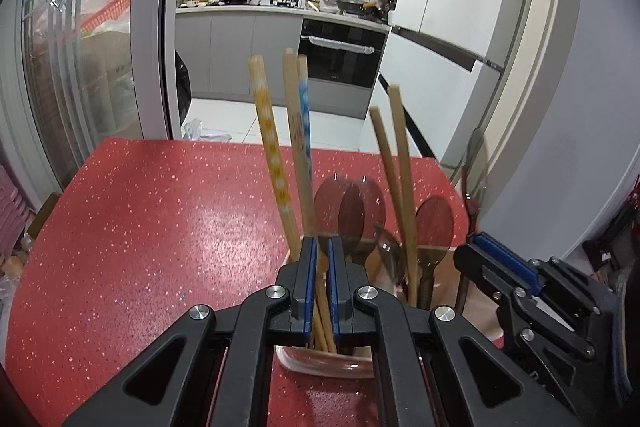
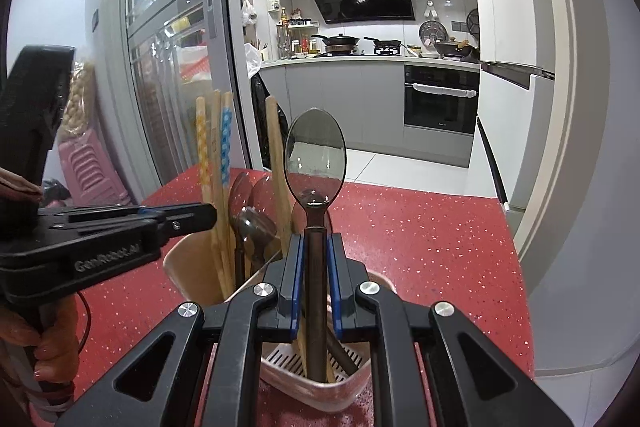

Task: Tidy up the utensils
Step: 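Lower the spoon and chopstick into the holder slots, then open both tools to release the utensils and pull back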

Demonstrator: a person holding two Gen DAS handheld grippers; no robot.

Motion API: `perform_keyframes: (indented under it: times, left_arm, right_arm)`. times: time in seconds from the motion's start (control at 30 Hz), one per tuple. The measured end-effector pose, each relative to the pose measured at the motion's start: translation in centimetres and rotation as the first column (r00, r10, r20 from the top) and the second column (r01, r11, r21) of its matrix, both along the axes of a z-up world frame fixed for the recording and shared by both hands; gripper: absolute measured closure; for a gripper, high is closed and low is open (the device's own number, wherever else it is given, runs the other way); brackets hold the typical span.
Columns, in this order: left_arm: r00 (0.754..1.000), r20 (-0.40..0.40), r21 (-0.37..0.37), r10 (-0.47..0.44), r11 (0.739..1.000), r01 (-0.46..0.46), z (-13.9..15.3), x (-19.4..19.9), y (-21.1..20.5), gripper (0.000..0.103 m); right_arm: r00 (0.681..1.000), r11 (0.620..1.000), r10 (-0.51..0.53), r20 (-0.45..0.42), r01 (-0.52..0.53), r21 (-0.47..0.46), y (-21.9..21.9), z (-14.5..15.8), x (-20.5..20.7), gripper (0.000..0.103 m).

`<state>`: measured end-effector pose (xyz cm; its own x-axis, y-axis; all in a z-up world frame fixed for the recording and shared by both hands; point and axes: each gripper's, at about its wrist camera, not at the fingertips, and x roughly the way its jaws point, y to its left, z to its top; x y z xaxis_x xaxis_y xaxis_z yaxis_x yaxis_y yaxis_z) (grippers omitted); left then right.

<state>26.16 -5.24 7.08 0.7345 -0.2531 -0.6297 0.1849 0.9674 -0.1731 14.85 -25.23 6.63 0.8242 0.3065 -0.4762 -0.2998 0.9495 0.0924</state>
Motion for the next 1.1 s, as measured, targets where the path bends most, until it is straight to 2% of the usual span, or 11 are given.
perform_keyframes:
  times: [0.27,1.1]
  left_arm:
    - [0.999,-0.032,0.003,0.013,1.0,-0.013,-0.9,-0.1,0.1,0.071]
    - [1.0,-0.015,0.029,0.006,1.0,-0.006,-0.9,-1.6,0.7,0.071]
  right_arm:
    - [0.999,1.0,-0.003,-0.048,0.003,0.008,-0.1,-0.5,0.3,0.09]
    - [0.99,0.999,-0.048,-0.131,0.051,0.02,-0.1,0.3,0.9,0.089]
